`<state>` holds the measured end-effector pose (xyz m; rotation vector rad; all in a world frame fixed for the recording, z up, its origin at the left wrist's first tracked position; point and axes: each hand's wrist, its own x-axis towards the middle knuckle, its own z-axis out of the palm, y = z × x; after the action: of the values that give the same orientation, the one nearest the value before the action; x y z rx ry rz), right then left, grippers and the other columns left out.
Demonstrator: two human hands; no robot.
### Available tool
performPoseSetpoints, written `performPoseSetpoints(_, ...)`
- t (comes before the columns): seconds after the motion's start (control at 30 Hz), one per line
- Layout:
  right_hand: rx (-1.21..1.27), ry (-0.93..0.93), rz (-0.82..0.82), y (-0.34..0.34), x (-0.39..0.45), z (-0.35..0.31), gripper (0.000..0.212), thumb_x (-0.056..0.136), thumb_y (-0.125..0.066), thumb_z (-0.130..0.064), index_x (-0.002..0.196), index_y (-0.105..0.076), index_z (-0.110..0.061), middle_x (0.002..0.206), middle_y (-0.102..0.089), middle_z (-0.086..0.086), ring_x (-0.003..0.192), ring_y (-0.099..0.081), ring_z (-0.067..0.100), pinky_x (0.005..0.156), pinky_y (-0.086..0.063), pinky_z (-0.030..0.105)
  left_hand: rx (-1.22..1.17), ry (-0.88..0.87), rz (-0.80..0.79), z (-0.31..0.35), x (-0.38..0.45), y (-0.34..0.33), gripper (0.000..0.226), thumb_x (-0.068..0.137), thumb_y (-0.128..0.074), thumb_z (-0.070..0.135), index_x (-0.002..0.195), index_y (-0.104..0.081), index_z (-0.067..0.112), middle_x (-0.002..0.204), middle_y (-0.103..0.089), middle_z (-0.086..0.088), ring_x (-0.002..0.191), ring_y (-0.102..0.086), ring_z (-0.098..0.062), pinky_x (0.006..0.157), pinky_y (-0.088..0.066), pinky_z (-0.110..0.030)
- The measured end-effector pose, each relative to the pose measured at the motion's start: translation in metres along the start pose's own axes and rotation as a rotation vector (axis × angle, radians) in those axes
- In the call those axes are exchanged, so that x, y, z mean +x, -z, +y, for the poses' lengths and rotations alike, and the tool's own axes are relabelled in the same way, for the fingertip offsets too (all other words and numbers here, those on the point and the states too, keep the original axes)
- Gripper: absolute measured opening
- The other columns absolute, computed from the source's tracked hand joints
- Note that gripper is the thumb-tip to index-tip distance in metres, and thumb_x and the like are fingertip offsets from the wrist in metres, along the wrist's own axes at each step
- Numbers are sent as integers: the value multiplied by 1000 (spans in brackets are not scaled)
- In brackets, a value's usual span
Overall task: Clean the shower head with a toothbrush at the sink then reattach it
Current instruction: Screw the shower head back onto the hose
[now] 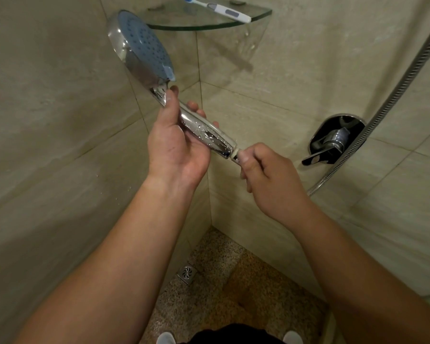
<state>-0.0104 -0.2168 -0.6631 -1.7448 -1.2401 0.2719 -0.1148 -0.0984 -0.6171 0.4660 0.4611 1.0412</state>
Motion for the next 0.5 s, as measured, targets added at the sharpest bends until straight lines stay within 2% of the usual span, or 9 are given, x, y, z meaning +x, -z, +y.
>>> performPoseSetpoints(0.07, -24, -9, -14, 1, 0, -1, 39, 100, -41, -46, 81, -60, -18, 61, -60, -4, 61, -60, 12, 63, -50, 35, 5, 3, 2, 0, 0, -1, 12, 103, -54, 38, 107, -60, 29, 78, -54, 4, 73, -53, -10, 110, -40, -48)
performPoseSetpoints(0.1, 6, -10, -23, 2, -1, -1, 37, 99, -42, -48, 85, -61, -20, 65, -62, -5, 61, -60, 9, 62, -50, 33, 5, 4, 1, 0, 0, -1, 13, 103, -54, 39, 108, -59, 29, 77, -54, 4, 73, -53, -10, 110, -41, -48)
performPoseSetpoints(0.2, 58, -6, -40, 3, -5, 0, 22, 89, -60, -44, 97, -55, -25, 78, -61, -9, 65, -57, 2, 58, -46, 20, 6, 2, -5, 0, 0, 0, 14, 103, -54, 38, 111, -59, 28, 78, -54, 4, 74, -53, -10, 109, -42, -47)
performPoseSetpoints(0.27, 24, 2, -23, 1, -5, 2, 17, 92, -59, -40, 94, -54, -23, 73, -61, -7, 64, -57, 5, 60, -49, 27, 8, 1, -7, 0, 0, -1, 15, 103, -53, 38, 112, -59, 28, 78, -54, 3, 73, -53, -11, 108, -42, -47)
performPoseSetpoints(0.37, -18, -5, -23, 2, -3, -1, 33, 99, -42, -46, 81, -57, -23, 62, -61, -3, 62, -60, 13, 64, -51, 38, 2, 3, -5, 1, 0, -2, 14, 103, -53, 38, 111, -59, 28, 77, -54, 3, 73, -53, -11, 109, -41, -48)
performPoseSetpoints(0.43, 19, 8, -23, 2, -3, -1, 30, 96, -44, -50, 86, -56, -24, 65, -60, -7, 62, -59, 8, 63, -51, 34, 1, 3, -11, 1, 0, -2, 13, 103, -53, 38, 109, -60, 28, 77, -54, 3, 73, -53, -11, 108, -42, -47)
performPoseSetpoints(0.5, 36, 22, -11, 1, -5, 0, 21, 91, -57, -46, 96, -53, -25, 72, -58, -11, 63, -56, 2, 60, -47, 24, 5, 4, -15, 1, 0, -1, 13, 103, -54, 38, 108, -60, 28, 78, -54, 4, 73, -53, -11, 108, -42, -47)
